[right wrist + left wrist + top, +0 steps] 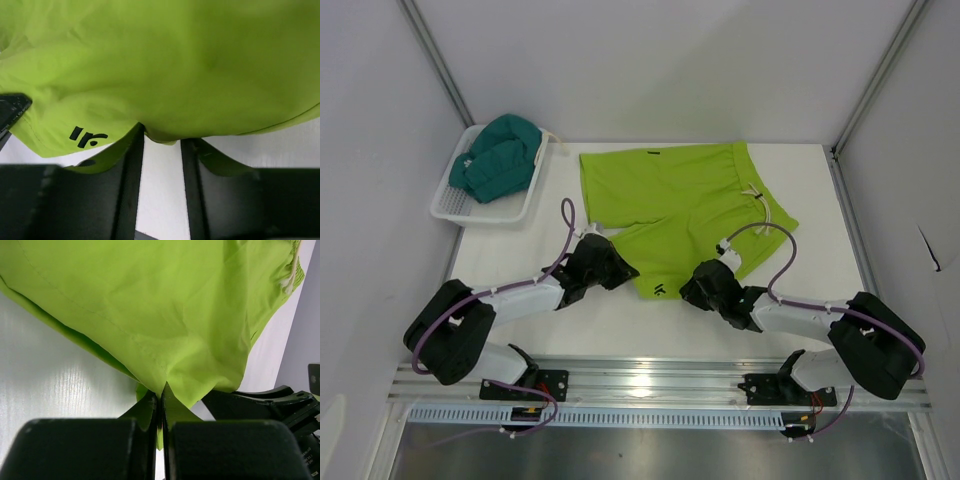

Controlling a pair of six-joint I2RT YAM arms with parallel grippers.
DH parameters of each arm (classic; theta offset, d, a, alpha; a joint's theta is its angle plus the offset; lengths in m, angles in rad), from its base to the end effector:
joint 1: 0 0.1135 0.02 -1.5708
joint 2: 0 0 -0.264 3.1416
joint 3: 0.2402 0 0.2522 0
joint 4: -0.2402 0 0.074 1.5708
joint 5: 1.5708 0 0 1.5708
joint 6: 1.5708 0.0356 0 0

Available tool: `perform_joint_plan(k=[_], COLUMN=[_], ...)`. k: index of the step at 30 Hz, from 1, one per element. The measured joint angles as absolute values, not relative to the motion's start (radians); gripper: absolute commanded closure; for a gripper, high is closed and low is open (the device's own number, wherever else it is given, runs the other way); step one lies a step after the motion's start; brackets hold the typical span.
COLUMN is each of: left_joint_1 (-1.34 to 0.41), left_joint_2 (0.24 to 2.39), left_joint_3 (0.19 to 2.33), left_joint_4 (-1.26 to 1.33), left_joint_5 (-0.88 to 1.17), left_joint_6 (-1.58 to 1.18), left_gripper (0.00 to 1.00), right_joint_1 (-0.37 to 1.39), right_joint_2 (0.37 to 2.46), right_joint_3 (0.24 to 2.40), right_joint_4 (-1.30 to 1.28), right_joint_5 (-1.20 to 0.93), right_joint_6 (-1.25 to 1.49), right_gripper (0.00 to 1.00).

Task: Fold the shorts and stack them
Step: Flatten the shorts out

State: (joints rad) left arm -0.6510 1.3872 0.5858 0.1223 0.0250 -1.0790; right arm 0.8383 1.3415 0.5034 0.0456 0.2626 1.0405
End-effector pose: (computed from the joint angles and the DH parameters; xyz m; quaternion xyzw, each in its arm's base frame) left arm 0.2147 -0.1647 0.1700 -0.1863 0.8827 -0.3355 0.2711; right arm 0.1704 0.1756 0.1514 0.1420 0.9076 0.2321 0.3198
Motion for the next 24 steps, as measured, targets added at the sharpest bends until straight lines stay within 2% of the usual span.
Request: perform_joint_plan(k=[5,11,24], left_joint_1=[-0.651,-0.651,-0.651], left_joint_2=[1.387,1.388,1.415], left_joint_3=[0.586,0.588,0.602], left_joint_4=[0.122,0.117,0.101], left_joint_5=[0.025,0.004,-0.038], left_joint_6=[-1.078,-1.066,-1.032], left_gripper=[1.0,1.0,1.0], right_joint_1=[0.84,0.835,0.686], right_joint_2=[1.341,1.321,1.277], right_joint_3=[0.504,0.509,0.555], right_joint_4=[0.088,0.05,-0.087], right_joint_5=[0.303,0.265,-0.107], right_joint_6=[1.069,1.104,1.199], right_gripper=[1.0,1.0,1.0])
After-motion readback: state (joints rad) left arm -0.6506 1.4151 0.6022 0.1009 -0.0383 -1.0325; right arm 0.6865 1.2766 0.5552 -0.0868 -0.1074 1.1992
